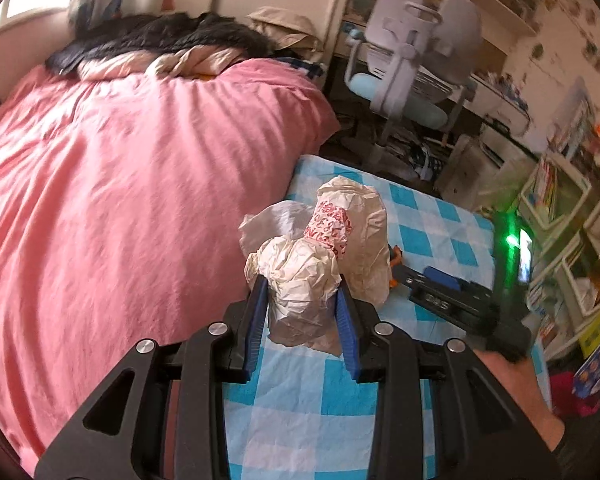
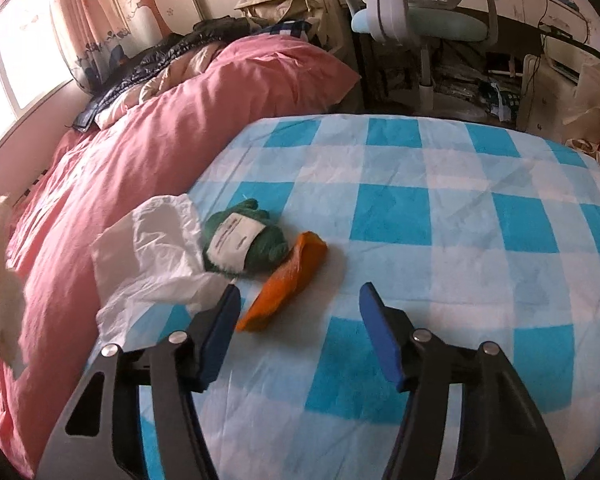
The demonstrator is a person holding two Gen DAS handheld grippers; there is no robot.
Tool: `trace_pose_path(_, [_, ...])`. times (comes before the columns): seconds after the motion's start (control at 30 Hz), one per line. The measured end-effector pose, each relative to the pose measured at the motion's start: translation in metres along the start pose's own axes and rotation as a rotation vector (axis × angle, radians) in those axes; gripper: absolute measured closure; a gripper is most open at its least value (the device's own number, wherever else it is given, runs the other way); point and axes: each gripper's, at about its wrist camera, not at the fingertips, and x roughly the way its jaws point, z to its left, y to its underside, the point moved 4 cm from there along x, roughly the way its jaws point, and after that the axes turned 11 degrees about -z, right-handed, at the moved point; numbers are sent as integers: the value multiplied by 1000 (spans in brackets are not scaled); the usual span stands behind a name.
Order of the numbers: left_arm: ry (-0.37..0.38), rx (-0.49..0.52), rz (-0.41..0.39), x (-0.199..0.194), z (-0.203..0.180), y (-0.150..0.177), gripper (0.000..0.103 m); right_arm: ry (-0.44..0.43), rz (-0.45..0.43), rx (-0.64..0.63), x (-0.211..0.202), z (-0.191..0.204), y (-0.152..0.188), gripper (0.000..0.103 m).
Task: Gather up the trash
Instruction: 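Grasp the orange peel beside the green yarn with the right tool while the left lifts the bag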
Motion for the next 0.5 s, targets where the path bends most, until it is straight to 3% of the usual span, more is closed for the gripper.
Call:
trace_pose_path(0.27, [-8,70,-12,3,-14,-5,72,22,17,-31,12,1,-2,50])
trace_pose_path(0.43, [-14,110,-14,4,-21,-6,72,34,24,-47,12,-3,-3,61])
trace_pose_path(0.5, [-14,122,-15,4,-23,-6,72,31,29,-47,11,-6,-3,71])
